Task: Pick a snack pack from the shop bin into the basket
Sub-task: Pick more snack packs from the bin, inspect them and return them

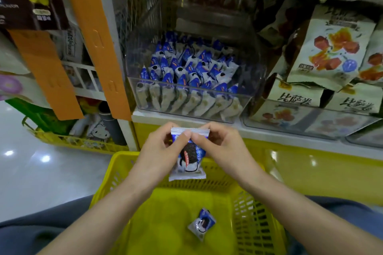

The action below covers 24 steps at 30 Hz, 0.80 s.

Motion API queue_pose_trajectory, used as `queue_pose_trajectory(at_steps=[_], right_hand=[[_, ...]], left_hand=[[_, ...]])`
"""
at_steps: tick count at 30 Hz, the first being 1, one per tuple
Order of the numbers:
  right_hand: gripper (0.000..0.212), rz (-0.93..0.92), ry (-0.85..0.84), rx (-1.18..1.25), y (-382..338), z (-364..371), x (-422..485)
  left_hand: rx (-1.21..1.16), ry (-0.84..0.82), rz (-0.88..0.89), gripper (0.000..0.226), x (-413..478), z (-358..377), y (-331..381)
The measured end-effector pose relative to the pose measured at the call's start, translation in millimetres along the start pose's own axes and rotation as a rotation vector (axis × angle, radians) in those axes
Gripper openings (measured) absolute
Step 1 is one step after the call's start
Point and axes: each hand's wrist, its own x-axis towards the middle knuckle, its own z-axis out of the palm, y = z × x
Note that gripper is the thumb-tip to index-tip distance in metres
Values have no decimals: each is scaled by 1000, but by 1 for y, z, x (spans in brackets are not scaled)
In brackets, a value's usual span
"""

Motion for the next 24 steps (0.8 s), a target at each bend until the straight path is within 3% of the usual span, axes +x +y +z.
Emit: queue_pose_trajectory(at_steps=[7, 9, 11, 15, 18, 21, 24], right_hand=[[11, -325, 85, -524, 2, -8, -8], [12, -342, 104, -565, 1, -10, -8], [10, -273, 154, -446, 2, -14, -6], [16, 31, 231, 57, -4, -23, 3], [12, 232, 151, 274, -6, -26, 3], [8, 382, -52, 241, -6, -23, -2], [33, 370, -173, -65, 0, -18, -7]], left_hand=[[-143, -6, -137, 26, -2, 7, 0], [-182, -55, -181, 24, -2, 7, 0], [-224, -97, -220, 12, -1, 9, 1], [-271, -65, -193, 26, -1, 9, 0], [-272, 43, -121, 16, 2, 5, -1], [-242, 169, -53, 7, 8, -1, -4], [-116, 210, 50, 14, 11, -4, -5]])
